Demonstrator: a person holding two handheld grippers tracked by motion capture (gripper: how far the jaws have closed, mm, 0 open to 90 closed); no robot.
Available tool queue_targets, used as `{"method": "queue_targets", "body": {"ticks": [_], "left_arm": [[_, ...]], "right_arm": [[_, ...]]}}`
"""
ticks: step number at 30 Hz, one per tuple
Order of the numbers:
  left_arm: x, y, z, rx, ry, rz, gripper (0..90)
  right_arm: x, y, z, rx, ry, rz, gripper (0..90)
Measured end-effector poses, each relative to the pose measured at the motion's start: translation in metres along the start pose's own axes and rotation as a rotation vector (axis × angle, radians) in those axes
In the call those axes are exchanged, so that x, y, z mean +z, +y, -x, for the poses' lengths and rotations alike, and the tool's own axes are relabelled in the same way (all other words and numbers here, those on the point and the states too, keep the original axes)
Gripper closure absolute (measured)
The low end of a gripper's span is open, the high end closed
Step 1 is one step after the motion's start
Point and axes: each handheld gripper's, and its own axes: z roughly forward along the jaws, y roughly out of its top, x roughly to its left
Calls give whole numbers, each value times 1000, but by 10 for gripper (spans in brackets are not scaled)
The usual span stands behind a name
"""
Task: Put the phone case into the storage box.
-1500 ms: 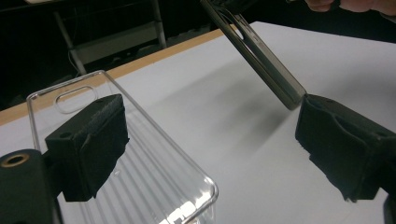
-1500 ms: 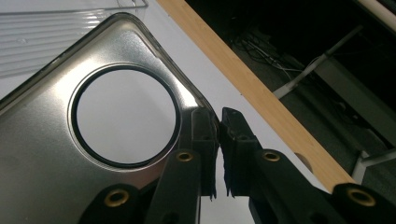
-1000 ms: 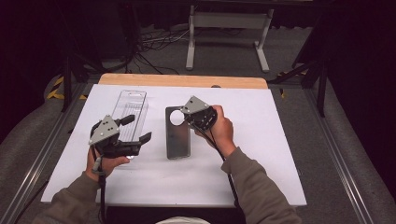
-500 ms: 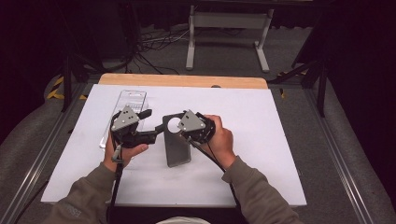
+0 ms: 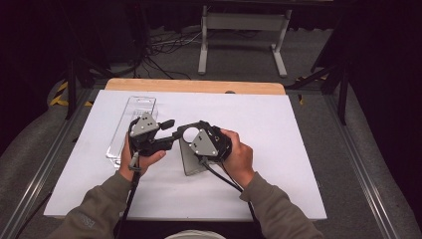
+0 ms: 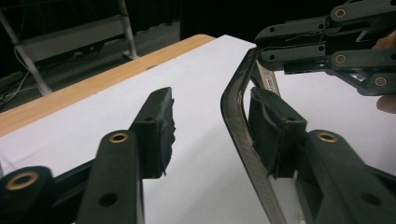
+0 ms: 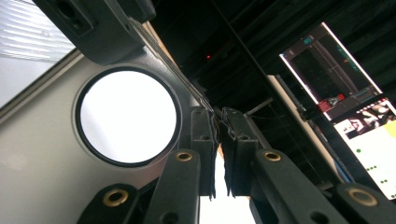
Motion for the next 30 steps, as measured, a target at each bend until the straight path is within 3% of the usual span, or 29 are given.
{"method": "queue_targets", "body": {"ticks": [4,5,10,15,16,18,25,29,30], "left_arm": [[2,-1,1,-6,-7,-10,568],[3,-1,3,-5,-2,-12,619],[5,0,8,1,-11,-7,741],[3,2,11,34,4,-12,791],[2,3,11,55,10,-10,792],[1,3,11,52,5,-6,794],[-7,7,14,106,21,12,798],[-13,8,12,121,24,30,799],[-14,8,11,118,22,40,799]], "right_arm": [[-3,-1,-2,-9,-24,3,842],[-5,-1,-5,-26,-44,5,841],[-9,-1,-8,-33,-55,15,839],[-12,0,-11,-53,-88,30,830],[-13,0,-11,-52,-88,32,830],[-13,0,-11,-47,-86,35,830],[-17,1,-10,-15,-82,66,810],[-22,1,-7,23,-48,93,795],[-23,1,-5,52,-11,100,794]]}}
